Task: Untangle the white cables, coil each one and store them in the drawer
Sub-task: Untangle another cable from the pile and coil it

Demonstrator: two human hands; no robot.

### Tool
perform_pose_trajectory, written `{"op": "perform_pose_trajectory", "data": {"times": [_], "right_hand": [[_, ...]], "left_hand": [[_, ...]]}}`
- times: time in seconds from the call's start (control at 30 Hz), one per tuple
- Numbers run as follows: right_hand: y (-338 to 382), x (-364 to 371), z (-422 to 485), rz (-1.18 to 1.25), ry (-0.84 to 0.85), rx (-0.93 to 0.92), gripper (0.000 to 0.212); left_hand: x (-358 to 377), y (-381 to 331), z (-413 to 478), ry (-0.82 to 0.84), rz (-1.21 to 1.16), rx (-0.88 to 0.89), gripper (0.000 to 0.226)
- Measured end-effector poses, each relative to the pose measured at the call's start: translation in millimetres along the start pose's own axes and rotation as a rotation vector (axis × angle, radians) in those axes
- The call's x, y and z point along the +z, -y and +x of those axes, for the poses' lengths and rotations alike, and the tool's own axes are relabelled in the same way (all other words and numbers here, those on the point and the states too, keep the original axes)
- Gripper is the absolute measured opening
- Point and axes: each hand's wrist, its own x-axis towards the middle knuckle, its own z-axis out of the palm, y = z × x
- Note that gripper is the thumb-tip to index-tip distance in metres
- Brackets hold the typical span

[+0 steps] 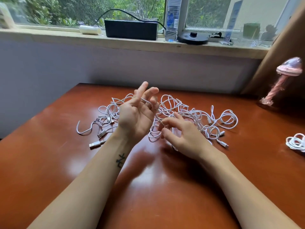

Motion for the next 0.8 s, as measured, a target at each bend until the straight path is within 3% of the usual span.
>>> {"op": "perform_pose_trajectory", "data": {"times": [0.13, 0.37, 0.57, 0.8], "right_hand": [[0, 7, 1, -0.12, -0.116, -0.092, 0.028], [-1, 7, 8, -0.338, -0.263, -0.177, 0.024], [-10, -3, 12, -0.492, -0.395, -0.261, 0.012], [-7, -8, 15, -0.513, -0.509, -0.343, 0.017]], "left_hand": [[-6, -6, 3, -0.045, 0.012, 0.056, 0.049], [-12, 3, 3, -0.011, 0.553, 0.328, 0.046], [-13, 4, 1, 0.035, 0.779, 0.5, 0.047], [-19, 21, -5, 0.203, 1.211, 0.518, 0.047]]}}
